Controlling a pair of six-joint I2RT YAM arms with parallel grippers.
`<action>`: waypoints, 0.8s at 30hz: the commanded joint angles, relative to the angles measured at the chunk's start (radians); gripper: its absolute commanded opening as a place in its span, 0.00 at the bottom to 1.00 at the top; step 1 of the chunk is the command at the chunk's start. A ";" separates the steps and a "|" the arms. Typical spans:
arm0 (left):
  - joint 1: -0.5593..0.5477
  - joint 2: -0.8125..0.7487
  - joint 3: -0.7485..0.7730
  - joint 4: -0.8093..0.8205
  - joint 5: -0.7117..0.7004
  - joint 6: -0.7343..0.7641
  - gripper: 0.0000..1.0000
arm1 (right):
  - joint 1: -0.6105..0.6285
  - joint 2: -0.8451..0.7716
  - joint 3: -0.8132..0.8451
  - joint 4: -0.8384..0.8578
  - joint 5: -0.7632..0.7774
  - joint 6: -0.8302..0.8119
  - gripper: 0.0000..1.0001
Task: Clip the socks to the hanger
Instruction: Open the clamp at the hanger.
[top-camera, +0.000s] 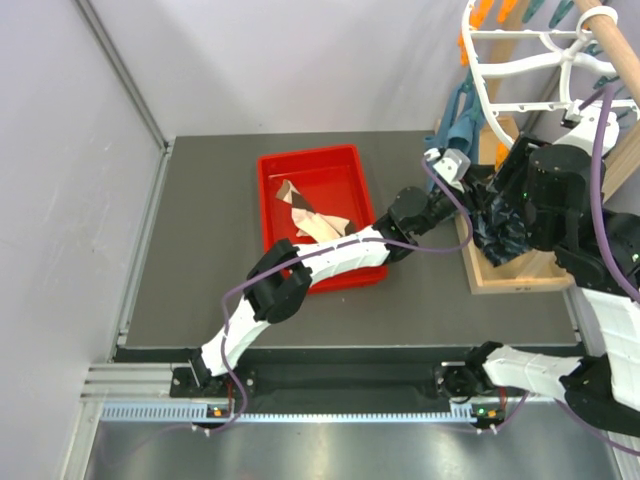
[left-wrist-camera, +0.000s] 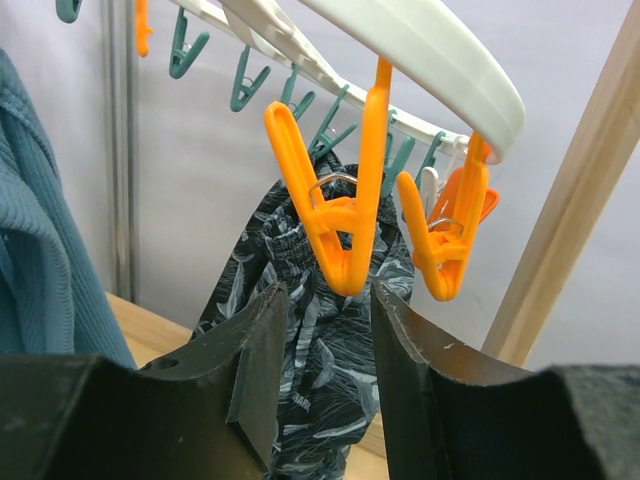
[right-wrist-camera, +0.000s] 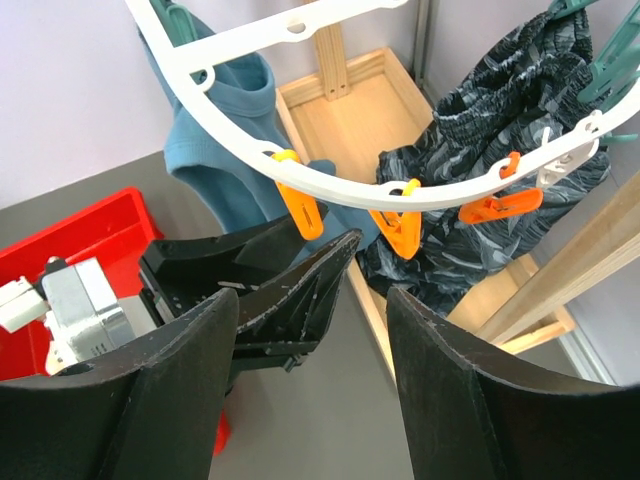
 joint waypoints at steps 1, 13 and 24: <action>-0.002 -0.006 0.037 0.029 0.034 0.007 0.44 | -0.018 0.009 -0.007 -0.015 0.026 -0.012 0.62; -0.002 0.015 0.113 0.004 -0.003 -0.009 0.37 | -0.028 0.029 -0.020 -0.007 0.030 0.008 0.62; -0.009 0.020 0.150 -0.066 -0.033 0.014 0.10 | -0.044 0.062 0.017 -0.006 0.050 0.030 0.61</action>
